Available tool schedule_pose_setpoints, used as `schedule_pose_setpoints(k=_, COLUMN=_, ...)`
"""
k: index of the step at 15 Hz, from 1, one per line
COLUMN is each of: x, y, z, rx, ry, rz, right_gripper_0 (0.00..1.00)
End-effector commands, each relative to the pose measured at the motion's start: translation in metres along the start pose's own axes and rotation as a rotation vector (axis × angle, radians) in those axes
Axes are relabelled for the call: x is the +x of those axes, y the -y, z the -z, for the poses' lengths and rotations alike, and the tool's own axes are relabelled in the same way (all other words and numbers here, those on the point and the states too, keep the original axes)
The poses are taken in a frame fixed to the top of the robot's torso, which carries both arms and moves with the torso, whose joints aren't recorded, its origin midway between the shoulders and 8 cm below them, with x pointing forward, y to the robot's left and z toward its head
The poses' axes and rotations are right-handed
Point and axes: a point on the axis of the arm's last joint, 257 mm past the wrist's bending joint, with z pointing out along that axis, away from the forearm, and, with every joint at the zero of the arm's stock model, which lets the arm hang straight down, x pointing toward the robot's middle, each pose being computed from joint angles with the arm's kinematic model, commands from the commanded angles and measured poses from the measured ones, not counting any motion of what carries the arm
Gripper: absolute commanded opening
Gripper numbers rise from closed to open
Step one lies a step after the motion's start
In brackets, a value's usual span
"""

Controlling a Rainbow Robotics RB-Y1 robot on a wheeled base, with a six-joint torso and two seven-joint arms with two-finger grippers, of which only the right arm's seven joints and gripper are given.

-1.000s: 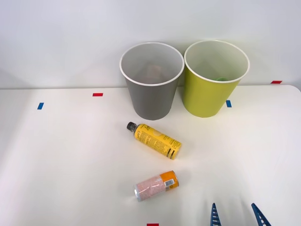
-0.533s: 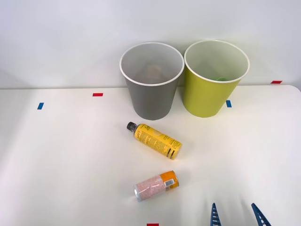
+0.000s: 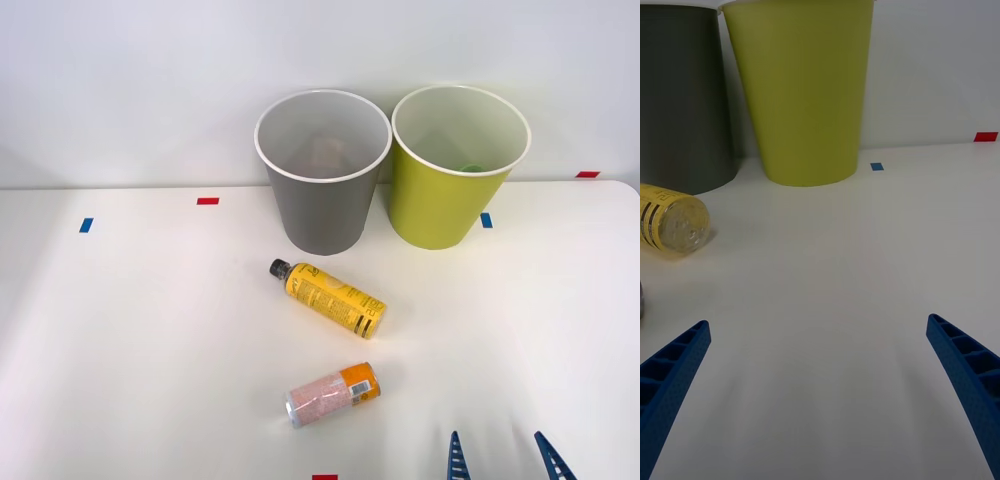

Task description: Put cans in the gray bin, plastic bottles in the light green bin

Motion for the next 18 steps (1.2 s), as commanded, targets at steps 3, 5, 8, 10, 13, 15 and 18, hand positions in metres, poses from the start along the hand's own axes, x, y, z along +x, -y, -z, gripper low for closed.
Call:
schedule_pose_setpoints(k=3, x=0.0, y=0.0, z=0.0, rx=0.0, ry=0.0, rz=0.0, right_gripper_0=1.0)
schedule_pose_setpoints(k=5, x=0.0, y=0.0, z=0.0, rx=0.0, ry=0.0, rz=0.0, right_gripper_0=1.0)
schedule_pose_setpoints(k=8, x=0.0, y=0.0, z=0.0, rx=0.0, ry=0.0, rz=0.0, right_gripper_0=1.0)
schedule_pose_setpoints(k=10, x=0.0, y=0.0, z=0.0, rx=0.0, ry=0.0, rz=0.0, right_gripper_0=1.0)
schedule_pose_setpoints(k=13, x=0.019, y=0.0, z=0.005, rx=-0.009, ry=-0.045, rz=0.008, right_gripper_0=1.0)
schedule_pose_setpoints(k=15, x=0.006, y=0.0, z=-0.001, rx=-0.019, ry=-0.018, rz=0.026, right_gripper_0=1.0)
schedule_pose_setpoints(k=18, x=-0.012, y=-0.006, z=-0.021, rx=-0.069, ry=-0.068, rz=0.044, right_gripper_0=1.0)
